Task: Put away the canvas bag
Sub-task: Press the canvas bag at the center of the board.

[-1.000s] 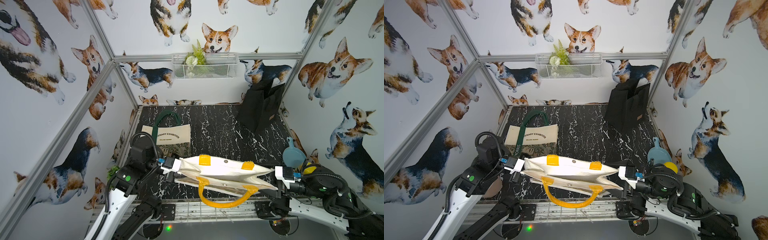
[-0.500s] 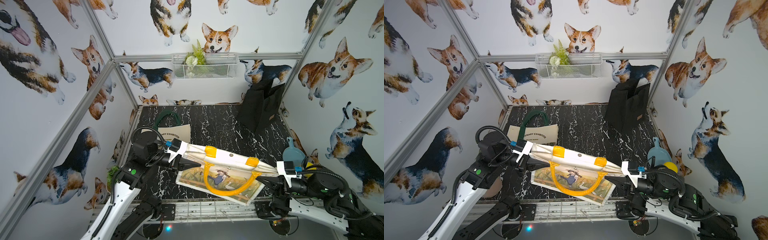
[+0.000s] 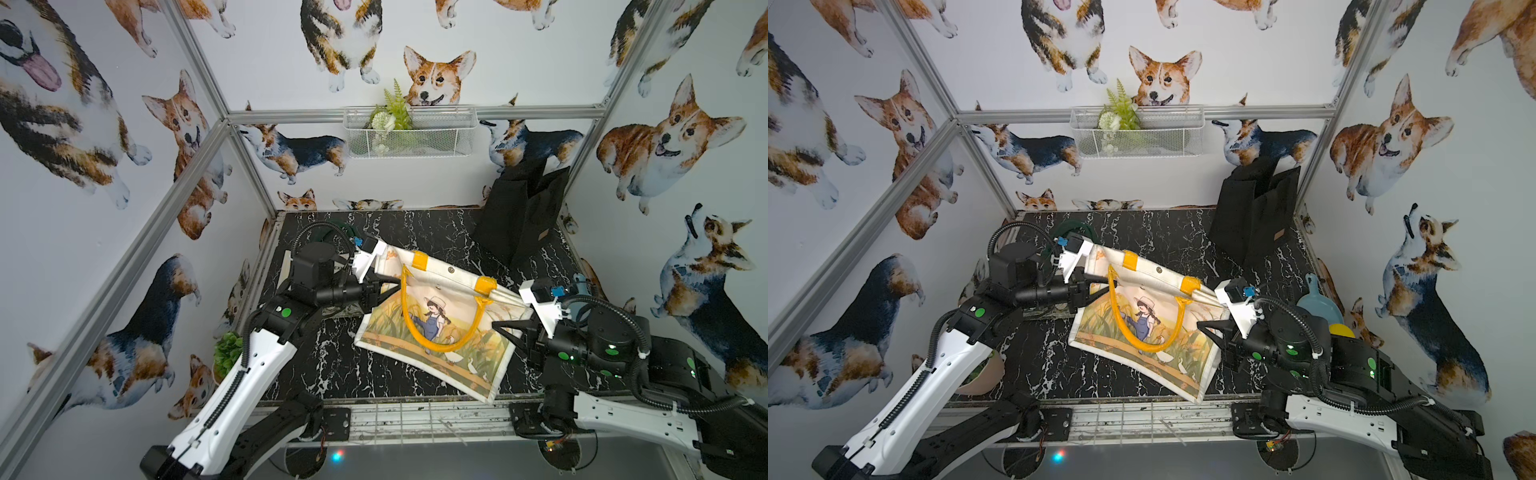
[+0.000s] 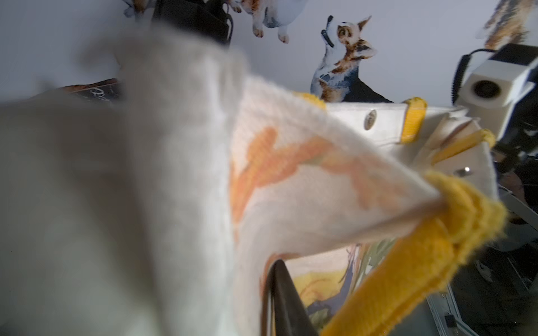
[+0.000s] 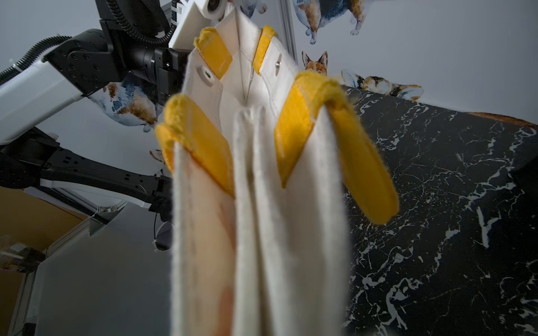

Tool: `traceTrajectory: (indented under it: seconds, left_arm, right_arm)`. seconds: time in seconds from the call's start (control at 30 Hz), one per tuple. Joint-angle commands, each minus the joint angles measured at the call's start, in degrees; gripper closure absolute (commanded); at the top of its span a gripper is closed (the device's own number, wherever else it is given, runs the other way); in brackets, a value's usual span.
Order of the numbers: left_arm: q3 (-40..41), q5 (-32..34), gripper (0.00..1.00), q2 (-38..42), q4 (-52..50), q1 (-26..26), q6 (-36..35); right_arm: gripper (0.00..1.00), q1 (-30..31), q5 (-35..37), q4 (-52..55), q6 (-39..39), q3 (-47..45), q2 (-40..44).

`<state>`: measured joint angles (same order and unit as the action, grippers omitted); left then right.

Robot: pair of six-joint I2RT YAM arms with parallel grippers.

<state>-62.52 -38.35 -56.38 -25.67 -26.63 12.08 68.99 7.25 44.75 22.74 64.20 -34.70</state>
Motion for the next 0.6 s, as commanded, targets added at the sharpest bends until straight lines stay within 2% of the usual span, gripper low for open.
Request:
traceTrajectory:
  seconds: [0.0,0.07,0.1,0.17,0.3,0.47,0.57]
  left_arm:
    - [-3.1,25.5,0.78,-2.5,-11.0,0.6,0.7]
    - [-3.7,28.9,0.76,-2.8,-13.3,0.9,-0.4]
    - [-3.5,30.3,0.72,-2.5,-13.8,0.9,-0.7]
    - [-3.0,32.7,0.51,-1.7,-14.3,1.0,-0.5]
    - [-2.7,29.2,0.50,-1.3,-14.5,1.2,-0.6]
    - [-1.4,26.4,0.48,-0.9,-12.8,1.2,0.6]
    - [-0.7,24.7,0.48,-0.5,-12.1,1.2,1.3]
  right_arm:
    - [1.00,0.1,7.1,0.1,5.6,1.3,1.8]
    - [1.00,0.1,11.1,0.6,8.6,1.0,2.9]
    - [1.00,0.0,12.7,1.2,10.0,1.0,3.1]
    - [1.00,0.0,14.9,2.4,12.0,0.7,2.7]
    - [1.00,0.1,18.1,1.1,18.4,-2.0,1.4]
    - [1.00,0.0,20.6,-11.5,27.9,-9.3,-0.1]
    - [1.00,-0.5,25.1,-18.7,33.6,-13.9,0.0]
